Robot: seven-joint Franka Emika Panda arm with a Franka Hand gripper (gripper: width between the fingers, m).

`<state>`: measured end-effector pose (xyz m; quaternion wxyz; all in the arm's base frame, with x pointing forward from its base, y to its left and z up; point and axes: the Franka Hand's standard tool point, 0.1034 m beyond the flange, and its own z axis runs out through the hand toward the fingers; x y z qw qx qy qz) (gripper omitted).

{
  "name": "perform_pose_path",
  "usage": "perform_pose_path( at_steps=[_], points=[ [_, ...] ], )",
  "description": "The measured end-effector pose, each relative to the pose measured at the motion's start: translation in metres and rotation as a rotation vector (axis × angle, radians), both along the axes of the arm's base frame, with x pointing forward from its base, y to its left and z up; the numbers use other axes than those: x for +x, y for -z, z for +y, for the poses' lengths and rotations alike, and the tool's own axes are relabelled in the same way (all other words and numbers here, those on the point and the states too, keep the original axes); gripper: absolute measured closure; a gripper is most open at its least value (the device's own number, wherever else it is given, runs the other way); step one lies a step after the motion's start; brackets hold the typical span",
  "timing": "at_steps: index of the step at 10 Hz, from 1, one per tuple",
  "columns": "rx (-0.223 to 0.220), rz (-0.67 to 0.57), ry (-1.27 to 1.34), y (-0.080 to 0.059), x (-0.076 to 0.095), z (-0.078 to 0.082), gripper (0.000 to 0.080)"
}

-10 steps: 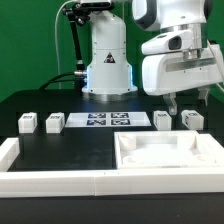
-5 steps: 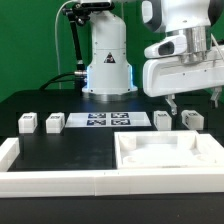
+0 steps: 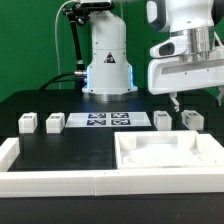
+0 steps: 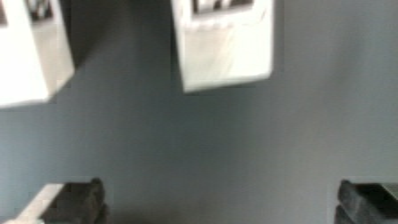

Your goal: Assemble square table

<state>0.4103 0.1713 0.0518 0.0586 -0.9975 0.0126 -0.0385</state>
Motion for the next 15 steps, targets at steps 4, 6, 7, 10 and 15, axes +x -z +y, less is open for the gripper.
perform_pose_path(
  at_steps=[4,6,7,10,15],
  points=[
    [-0.026,0.235,-0.032,0.003,-0.008,-0.001,0.0151],
    [-0.038,0.344,-0.052,0.006,-0.021,0.005,0.0151],
    [-0.046,0.437,-0.063,0.005,-0.026,0.008,0.0151],
    [-0.059,0.657,-0.079,0.004,-0.031,0.011,0.0151],
    [-0.069,0.978,-0.104,0.018,-0.045,0.01,0.0151]
  ],
)
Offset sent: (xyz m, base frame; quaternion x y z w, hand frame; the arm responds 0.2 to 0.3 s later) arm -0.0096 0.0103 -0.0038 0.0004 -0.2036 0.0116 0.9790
